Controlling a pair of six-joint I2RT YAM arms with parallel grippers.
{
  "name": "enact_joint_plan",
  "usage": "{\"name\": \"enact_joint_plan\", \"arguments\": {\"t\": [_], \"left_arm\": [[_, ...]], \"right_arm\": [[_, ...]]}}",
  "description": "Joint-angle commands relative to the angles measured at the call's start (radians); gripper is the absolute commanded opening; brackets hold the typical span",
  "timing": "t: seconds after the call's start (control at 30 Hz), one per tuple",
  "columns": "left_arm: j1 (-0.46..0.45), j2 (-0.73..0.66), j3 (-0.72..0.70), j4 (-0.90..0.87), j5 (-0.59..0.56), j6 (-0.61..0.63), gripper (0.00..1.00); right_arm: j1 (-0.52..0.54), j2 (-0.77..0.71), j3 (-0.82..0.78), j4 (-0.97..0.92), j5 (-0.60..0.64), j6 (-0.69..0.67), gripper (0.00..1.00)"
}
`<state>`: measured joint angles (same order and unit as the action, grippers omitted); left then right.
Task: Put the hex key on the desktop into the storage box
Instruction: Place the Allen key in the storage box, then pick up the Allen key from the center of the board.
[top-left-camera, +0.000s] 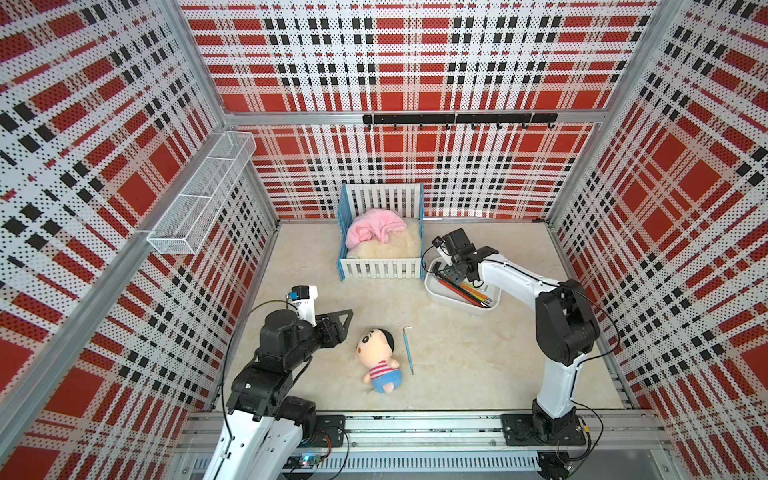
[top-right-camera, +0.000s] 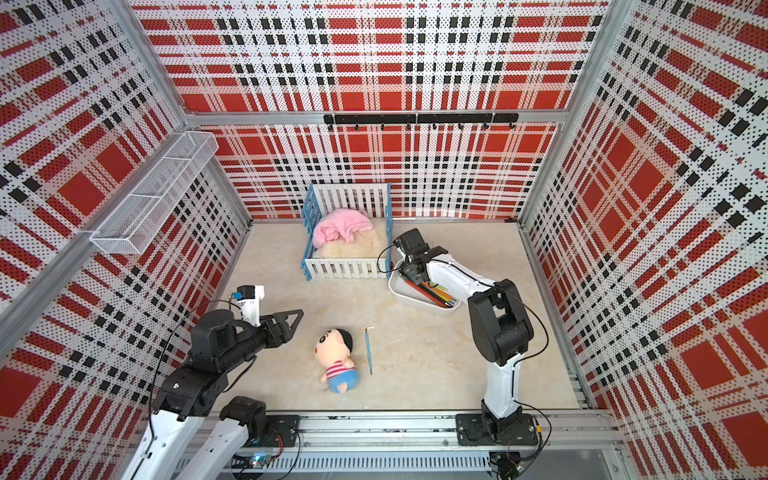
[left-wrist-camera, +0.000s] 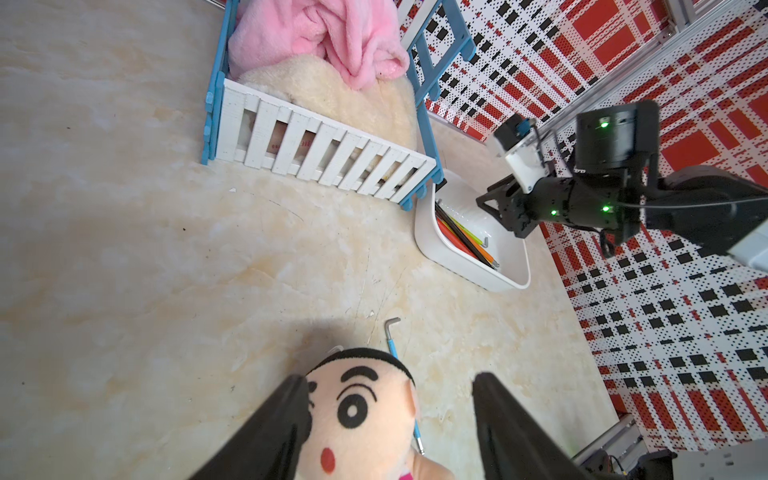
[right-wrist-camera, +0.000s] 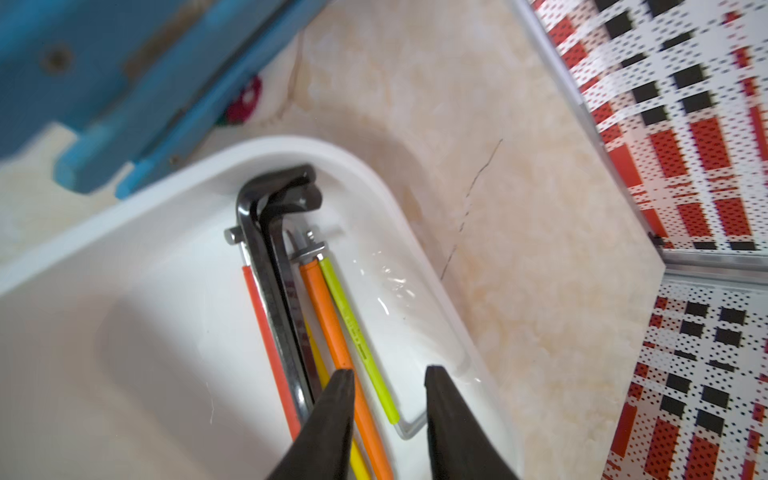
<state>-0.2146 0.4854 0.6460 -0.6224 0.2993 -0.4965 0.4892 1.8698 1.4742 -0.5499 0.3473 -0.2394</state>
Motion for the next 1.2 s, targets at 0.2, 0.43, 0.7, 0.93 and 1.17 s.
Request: {"name": "enact_joint_plan", "arguments": {"t": [0.2, 0.43, 0.7, 0.93, 1.17], "left_arm": [[0.009, -0.001, -0.008, 0.0, 0.009, 0.008, 0.68], [0.009, -0.003, -0.008, -0.002, 0.008, 0.008, 0.68], [0.01, -0.014, -0.008, -0.002, 0.003, 0.006, 0.68], [0.01, -0.026, -0.007, -0.001, -0.002, 0.004, 0.68], [0.009, -0.04, -0.005, -0.001, -0.005, 0.004, 0.68]], "right_arm": [[0.105, -0.202, 0.02, -0.051, -0.136, 0.315, 0.27], [0.285, -0.235, -0.04, -0.121, -0.133, 0.695, 0.26], [0.408, -0.118, -0.022, -0.261, -0.29, 0.973, 0.28], [0.442, 0.061, 0.055, -0.398, -0.387, 1.056, 0.16], [0.445, 0.164, 0.137, -0.461, -0.405, 1.058, 0.17]]}}
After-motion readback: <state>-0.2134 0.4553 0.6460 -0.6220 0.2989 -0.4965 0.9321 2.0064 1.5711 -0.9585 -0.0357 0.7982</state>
